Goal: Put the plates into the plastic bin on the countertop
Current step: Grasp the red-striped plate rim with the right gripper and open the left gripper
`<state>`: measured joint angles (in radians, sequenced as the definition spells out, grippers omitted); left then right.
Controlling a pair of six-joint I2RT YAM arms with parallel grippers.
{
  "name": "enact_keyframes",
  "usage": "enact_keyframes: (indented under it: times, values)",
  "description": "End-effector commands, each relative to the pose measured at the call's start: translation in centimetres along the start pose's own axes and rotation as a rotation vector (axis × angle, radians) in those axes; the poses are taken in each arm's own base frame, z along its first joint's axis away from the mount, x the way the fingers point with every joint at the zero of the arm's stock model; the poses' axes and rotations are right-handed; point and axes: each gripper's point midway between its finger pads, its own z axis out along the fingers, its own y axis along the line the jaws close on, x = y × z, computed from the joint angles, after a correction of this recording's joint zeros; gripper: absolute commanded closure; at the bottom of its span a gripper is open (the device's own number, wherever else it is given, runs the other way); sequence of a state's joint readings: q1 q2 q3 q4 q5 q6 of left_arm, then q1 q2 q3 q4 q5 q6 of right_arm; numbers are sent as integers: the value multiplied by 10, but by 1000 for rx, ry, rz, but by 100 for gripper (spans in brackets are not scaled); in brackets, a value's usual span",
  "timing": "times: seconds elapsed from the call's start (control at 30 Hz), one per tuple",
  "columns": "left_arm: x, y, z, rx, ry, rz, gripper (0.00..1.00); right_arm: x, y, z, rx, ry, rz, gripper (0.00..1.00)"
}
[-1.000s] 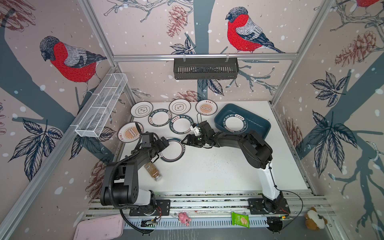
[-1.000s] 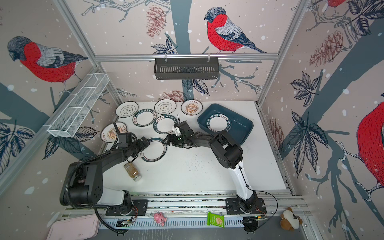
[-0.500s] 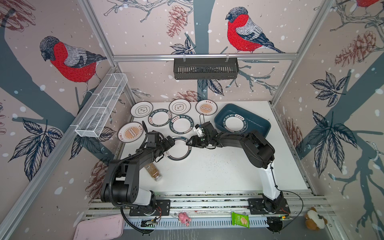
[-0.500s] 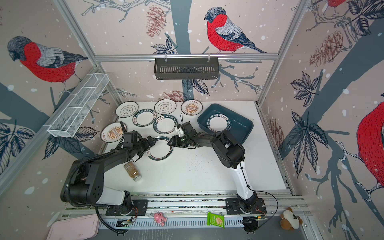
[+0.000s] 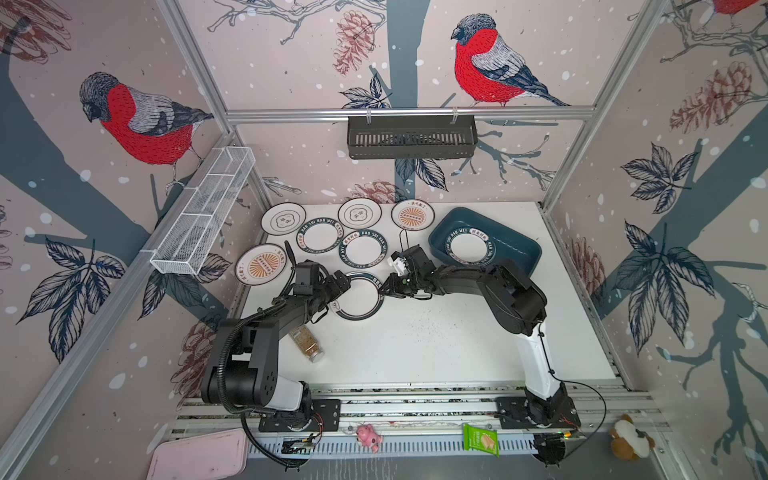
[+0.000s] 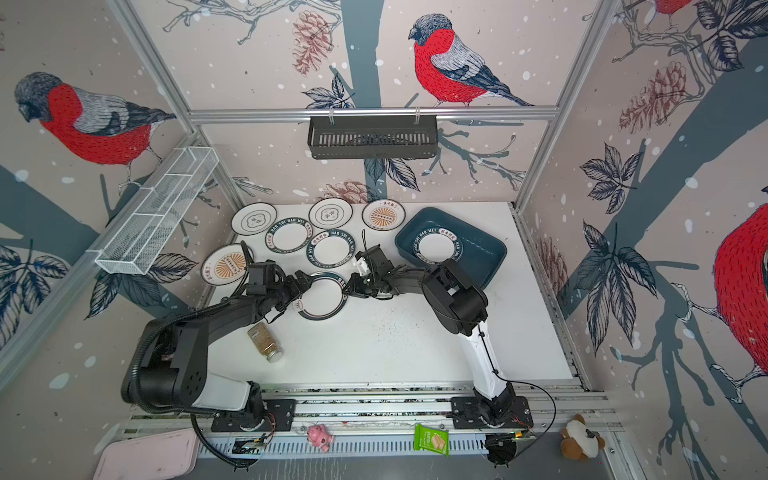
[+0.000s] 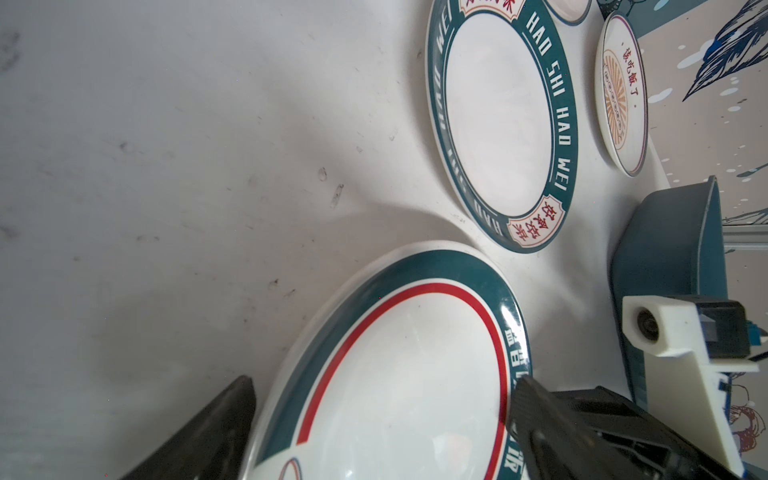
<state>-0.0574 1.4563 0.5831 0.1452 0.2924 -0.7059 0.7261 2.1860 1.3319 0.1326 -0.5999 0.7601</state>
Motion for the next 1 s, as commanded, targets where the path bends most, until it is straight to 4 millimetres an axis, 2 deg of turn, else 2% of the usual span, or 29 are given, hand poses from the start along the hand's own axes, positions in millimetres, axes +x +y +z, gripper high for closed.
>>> enact_keyframes:
  times: [0.0, 0.13, 0.33, 0.47, 0.7, 0.97]
  values:
    - [-7, -12, -2, 40, -21, 4, 4, 0, -7, -1, 37, -3, 20, 86]
    - [-9, -15, -5, 53, -25, 9, 4, -1, -10, -1, 42, -3, 25, 96]
    - [-14, -21, -16, 56, -50, 27, 4, -7, -6, -7, 34, -13, 14, 97]
    - [-23, -30, -26, 61, -78, 49, 4, -20, 2, -20, 13, -30, -2, 97]
    - [-46, -63, -53, 137, -160, 119, 4, -61, 27, -62, -12, -120, -63, 97]
    - [-69, -103, -76, 244, -222, 173, 4, -107, 41, -116, -44, -230, -78, 97]
